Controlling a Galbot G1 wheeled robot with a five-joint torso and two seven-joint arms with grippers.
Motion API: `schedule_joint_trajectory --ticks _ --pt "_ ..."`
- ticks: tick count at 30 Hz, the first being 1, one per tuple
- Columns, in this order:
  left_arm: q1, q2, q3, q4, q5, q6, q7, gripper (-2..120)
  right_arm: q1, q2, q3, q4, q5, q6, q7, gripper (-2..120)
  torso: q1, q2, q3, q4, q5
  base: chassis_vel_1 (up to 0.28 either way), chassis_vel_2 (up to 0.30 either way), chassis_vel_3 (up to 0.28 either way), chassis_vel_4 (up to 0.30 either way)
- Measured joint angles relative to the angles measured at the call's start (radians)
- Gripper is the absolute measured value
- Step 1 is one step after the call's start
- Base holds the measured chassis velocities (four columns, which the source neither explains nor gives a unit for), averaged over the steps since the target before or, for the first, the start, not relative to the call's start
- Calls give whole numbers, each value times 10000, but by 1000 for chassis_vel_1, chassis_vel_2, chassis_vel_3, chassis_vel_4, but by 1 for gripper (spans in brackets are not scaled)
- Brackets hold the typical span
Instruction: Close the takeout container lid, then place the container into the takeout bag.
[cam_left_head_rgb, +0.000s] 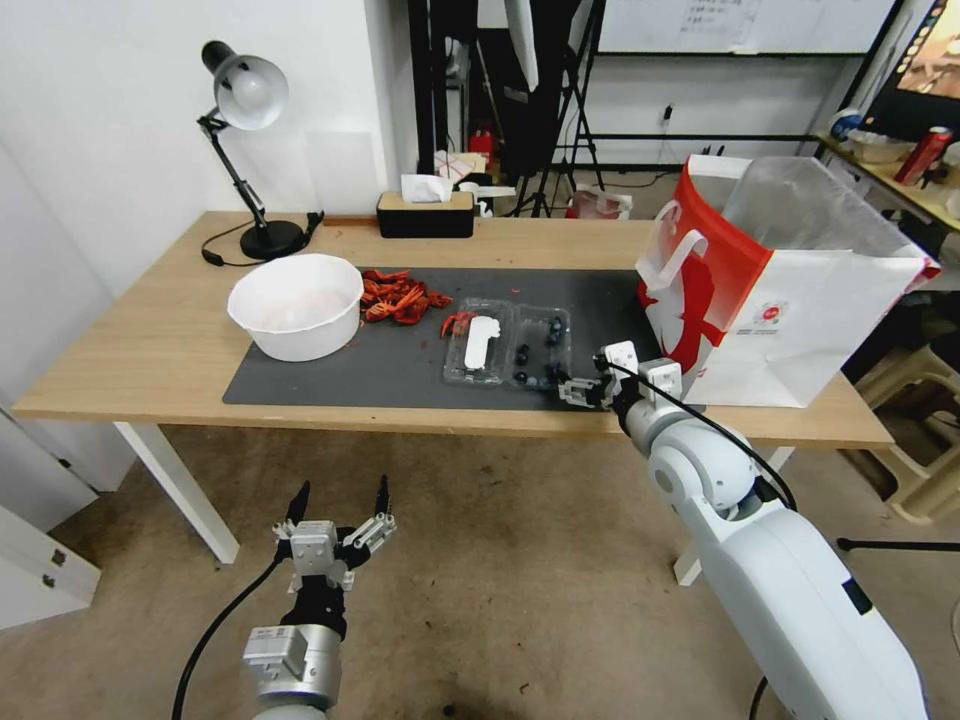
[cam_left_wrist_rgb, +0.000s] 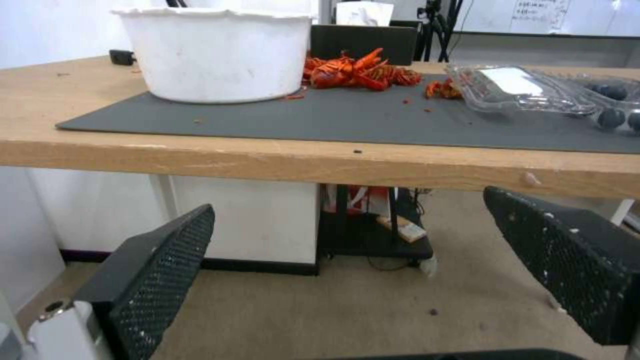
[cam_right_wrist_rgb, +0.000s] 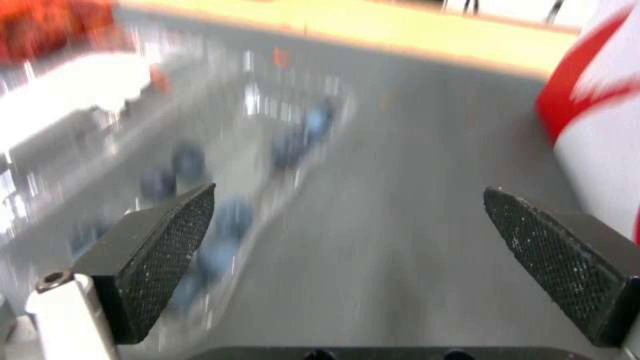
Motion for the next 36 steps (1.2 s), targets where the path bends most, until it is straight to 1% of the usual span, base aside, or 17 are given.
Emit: schedule_joint_trajectory --ticks 2,3,4,6,7,8,10,11,12,15,16,19,26,27,28,31,36 --pt "-2 0 -1 2 -1 0 0 100 -10 1 30 6 1 234 -54 100 1 0 0 0 1 0 0 0 0" --pt "-41 0 -6 20 -42 -4 -1 100 -82 -1 134 46 41 1132 -182 100 0 0 0 1 1 0 0 0 0" --pt "-41 0 -6 20 -42 -4 -1 100 -82 -1 134 46 41 1132 -182 100 0 0 0 1 1 0 0 0 0" --pt "-83 0 -7 35 -86 -13 -1 100 -286 -7 259 118 168 2334 -356 100 1 0 0 0 0 0 0 0 0" --pt "-110 0 -10 36 -136 -16 -1 100 -668 -6 389 228 225 3518 -629 100 2 0 0 1 1 0 0 0 0" --pt "-110 0 -10 36 -136 -16 -1 100 -668 -6 389 228 225 3518 -629 100 2 0 0 1 1 0 0 0 0" --pt "-125 0 -16 36 -189 -17 -1 100 -1041 6 541 357 198 4261 -856 100 3 0 0 -3 0 0 0 0 0" --pt "-133 0 -15 35 -256 -19 2 100 -1650 39 776 576 56 5077 -1138 100 3 0 0 2 1 0 0 0 0" --pt "-133 0 -15 35 -256 -19 2 100 -1650 39 776 576 56 5077 -1138 100 3 0 0 2 1 0 0 0 0" --pt "-124 1 -20 -2 -349 -19 5 100 -2345 91 991 781 -186 5794 -1342 100 2 0 0 -4 3 0 0 0 0" --pt "-97 1 -19 -58 -409 -22 8 100 -3155 177 1246 959 -557 6608 -1478 100 1 0 -1 -1 2 0 0 0 0" --pt "-37 1 17 -152 -480 -59 11 100 -4598 377 1944 1269 -1258 7612 -1692 100 1 0 -1 -3 0 0 0 0 0" --pt "11 1 110 -214 -558 -113 17 100 -6185 606 2717 1429 -1426 8528 -2053 100 1 0 -1 -1 -1 0 0 0 0" --pt "55 1 124 -220 -568 -174 18 100 -6740 699 2795 1294 -1425 9072 -2231 100 0 -1 -1 -2 0 0 0 0 0" --pt "55 1 124 -220 -568 -174 18 100 -6740 699 2795 1294 -1425 9072 -2231 100 0 -1 -1 -2 0 0 0 0 0" --pt "135 1 169 -221 -536 -219 25 100 -7451 842 2802 914 -1370 9896 -2364 100 0 -1 -1 0 1 0 0 0 0" --pt "140 0 246 -96 -413 -254 65 100 -7834 929 2753 537 -1300 10507 -2414 100 0 -1 -1 0 1 0 0 0 0"
